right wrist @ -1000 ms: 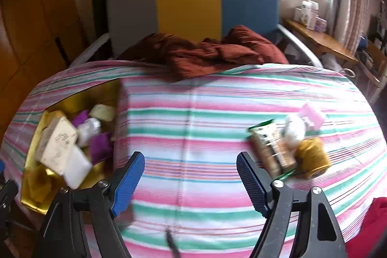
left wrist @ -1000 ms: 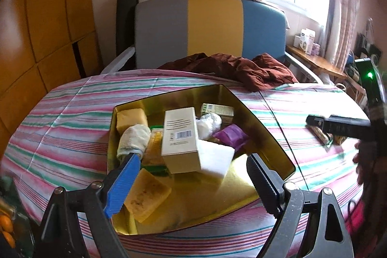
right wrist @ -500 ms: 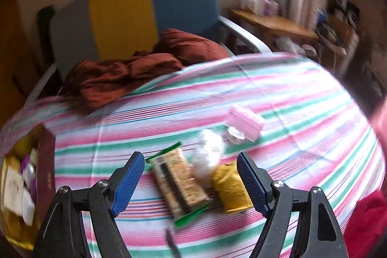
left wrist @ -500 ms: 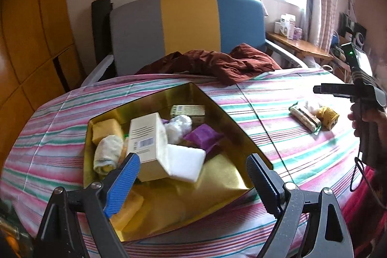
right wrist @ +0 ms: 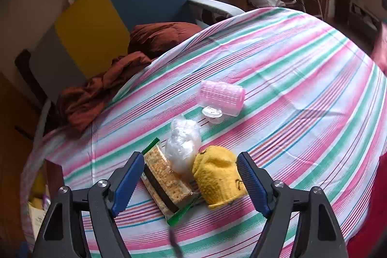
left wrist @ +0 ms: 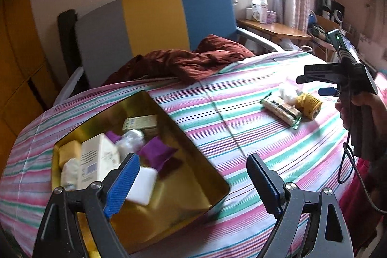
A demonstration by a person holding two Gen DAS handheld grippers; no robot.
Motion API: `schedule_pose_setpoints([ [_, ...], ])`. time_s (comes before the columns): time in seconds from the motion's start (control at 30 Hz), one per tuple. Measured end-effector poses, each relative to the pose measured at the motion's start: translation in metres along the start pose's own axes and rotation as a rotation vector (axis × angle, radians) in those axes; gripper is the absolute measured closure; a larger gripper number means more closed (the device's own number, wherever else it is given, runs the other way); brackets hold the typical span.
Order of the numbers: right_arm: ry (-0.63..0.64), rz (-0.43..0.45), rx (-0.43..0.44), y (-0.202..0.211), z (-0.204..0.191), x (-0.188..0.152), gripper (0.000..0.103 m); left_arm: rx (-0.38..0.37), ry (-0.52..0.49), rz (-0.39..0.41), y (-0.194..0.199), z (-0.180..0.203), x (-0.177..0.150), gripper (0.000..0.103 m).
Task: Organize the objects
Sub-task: 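Move both open tools toward the cracker packet and yellow knit glove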
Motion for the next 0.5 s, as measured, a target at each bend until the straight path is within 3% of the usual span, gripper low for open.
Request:
schedule_pose_setpoints([
  [0.5, -0.373, 0.024, 0.081, 0.007, 0.065, 0.011, 0.020, -0.123, -0.060, -0.067, -0.049, 0.068, 0.022, 0.013],
])
Point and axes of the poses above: each gripper's, at about its wrist camera, not at the fingertips, and y roughly against the way its jaws point, z to its right, x to its top, the point moved 9 cm from there along -y, roughly the way its jaws point, and after that the axes turned 2 degrees about -x, right-handed, at the moved point
